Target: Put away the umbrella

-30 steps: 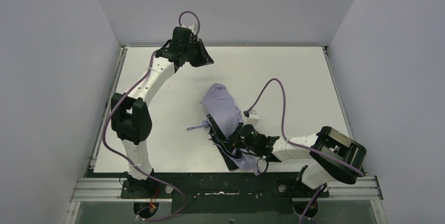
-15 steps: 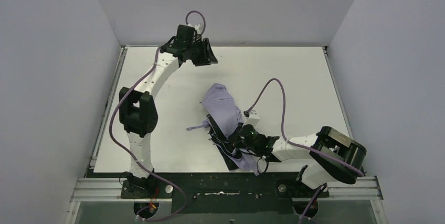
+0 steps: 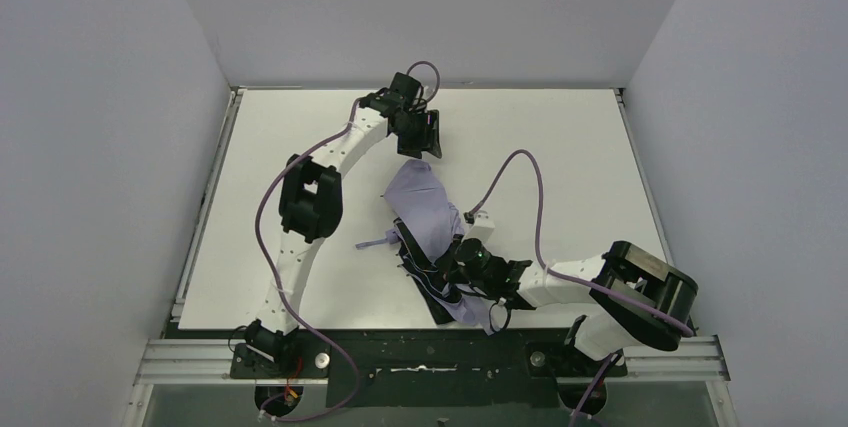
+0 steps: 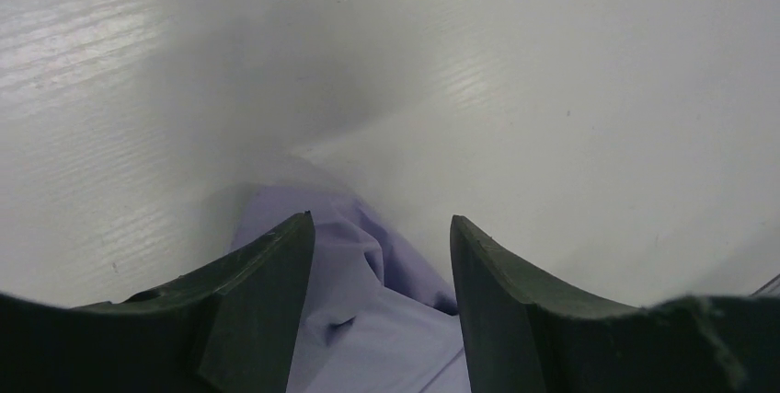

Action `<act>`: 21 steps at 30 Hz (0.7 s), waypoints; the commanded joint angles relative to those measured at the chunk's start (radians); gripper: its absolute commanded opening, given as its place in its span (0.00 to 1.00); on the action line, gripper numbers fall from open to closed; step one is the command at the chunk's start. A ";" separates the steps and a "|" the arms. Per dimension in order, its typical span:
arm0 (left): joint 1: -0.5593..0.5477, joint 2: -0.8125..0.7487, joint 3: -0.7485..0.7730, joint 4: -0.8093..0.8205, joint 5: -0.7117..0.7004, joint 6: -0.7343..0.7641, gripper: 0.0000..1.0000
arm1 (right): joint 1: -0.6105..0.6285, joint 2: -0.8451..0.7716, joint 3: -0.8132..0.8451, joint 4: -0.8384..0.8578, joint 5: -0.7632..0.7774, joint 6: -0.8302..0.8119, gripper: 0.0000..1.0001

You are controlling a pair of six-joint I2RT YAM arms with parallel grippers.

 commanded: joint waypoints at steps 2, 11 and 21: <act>0.005 0.010 0.092 -0.032 -0.090 0.022 0.54 | 0.025 0.078 -0.053 -0.303 -0.032 -0.029 0.00; 0.001 0.070 0.163 -0.100 -0.103 0.040 0.52 | 0.028 0.083 -0.049 -0.304 -0.031 -0.028 0.00; -0.002 0.109 0.187 -0.142 -0.069 0.038 0.46 | 0.030 0.097 -0.048 -0.298 -0.035 -0.028 0.00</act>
